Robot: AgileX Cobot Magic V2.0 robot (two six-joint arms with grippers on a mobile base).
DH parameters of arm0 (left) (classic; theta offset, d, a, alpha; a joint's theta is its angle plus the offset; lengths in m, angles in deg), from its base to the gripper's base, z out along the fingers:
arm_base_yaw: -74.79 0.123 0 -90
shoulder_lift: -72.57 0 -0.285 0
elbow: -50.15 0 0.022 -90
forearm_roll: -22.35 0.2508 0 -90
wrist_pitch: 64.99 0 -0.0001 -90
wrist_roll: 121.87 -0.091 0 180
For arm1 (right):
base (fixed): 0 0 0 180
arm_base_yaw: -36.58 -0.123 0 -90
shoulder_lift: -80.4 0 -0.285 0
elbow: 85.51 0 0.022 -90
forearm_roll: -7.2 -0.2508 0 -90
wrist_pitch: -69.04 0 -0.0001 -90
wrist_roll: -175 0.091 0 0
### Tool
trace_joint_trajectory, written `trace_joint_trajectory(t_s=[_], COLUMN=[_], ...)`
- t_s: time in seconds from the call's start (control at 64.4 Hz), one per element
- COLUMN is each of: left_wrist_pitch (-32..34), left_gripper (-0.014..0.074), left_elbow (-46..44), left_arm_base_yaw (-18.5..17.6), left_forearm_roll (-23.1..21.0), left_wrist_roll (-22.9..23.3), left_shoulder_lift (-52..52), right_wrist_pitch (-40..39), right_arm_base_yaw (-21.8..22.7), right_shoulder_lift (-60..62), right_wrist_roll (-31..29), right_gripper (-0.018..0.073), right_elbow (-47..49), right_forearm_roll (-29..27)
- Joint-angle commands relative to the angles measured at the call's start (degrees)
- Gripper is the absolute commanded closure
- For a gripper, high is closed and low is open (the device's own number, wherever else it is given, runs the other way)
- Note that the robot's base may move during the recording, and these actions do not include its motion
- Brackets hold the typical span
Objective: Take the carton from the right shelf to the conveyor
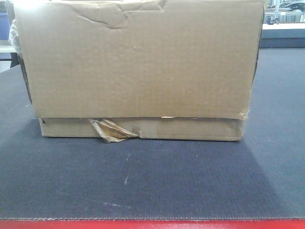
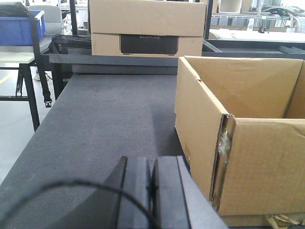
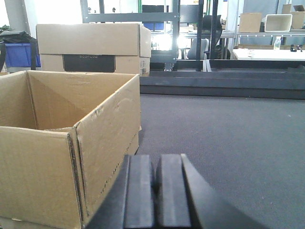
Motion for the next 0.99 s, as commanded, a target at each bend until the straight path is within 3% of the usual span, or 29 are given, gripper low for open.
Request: trace_joint_trajectory(t_s=[0.0,0.093,0.202,0.31,0.372,0.574,0.714,0.791,0.838,0.978], left_wrist_pitch=[1.5,1.5,0.0,0.1,1.7,10.4,22.4,28.8,24.7,24.5], left_gripper=[0.0603,0.0603,0.0603,0.0603,0.0603,0.0603,0.0603,0.0603,0.0603,0.0603], left_elbow=[0.2,0.2,0.2,1.5,3.5,14.1,23.2,25.4,25.4,25.4], left_arm_base_yaw=[0.1,0.1,1.1,3.6,5.9,13.1,14.8,14.8,14.8,14.8], left_forearm_roll=[-0.1,-0.9,-7.2,-12.8,-14.5,-17.4,-22.7,-23.1,-22.9,-22.8], left_wrist_roll=[-0.1,-0.1,-1.0,-11.9,-14.9,-15.5,-21.2,-21.3,-21.3,-21.3], left_shoulder_lift=[-0.2,-0.2,-0.6,-2.3,-3.8,-8.6,-8.6,-8.6,-8.6,-8.6], right_wrist_pitch=[-1.5,-1.5,-1.5,-1.5,-1.5,-1.5,-1.6,-1.7,-1.7,-1.9], right_arm_base_yaw=[0.3,0.3,0.3,0.3,0.3,0.3,0.3,0.3,0.3,0.3], right_shoulder_lift=[0.3,0.3,0.3,0.3,0.3,0.3,0.3,0.3,0.3,0.3], right_wrist_roll=[-0.1,-0.1,-0.1,-0.1,-0.1,-0.1,-0.1,-0.1,-0.1,-0.1], right_gripper=[0.0615,0.0615,0.0615,0.0615,0.0615,0.0615,0.0615,0.0615,0.0615,0.0615], right_elbow=[0.0,0.0,0.0,0.0,0.0,0.0,0.0,0.0,0.0,0.0], right_forearm_roll=[0.6,0.6,0.6,0.6,0.6,0.6,0.6,0.6,0.6,0.6])
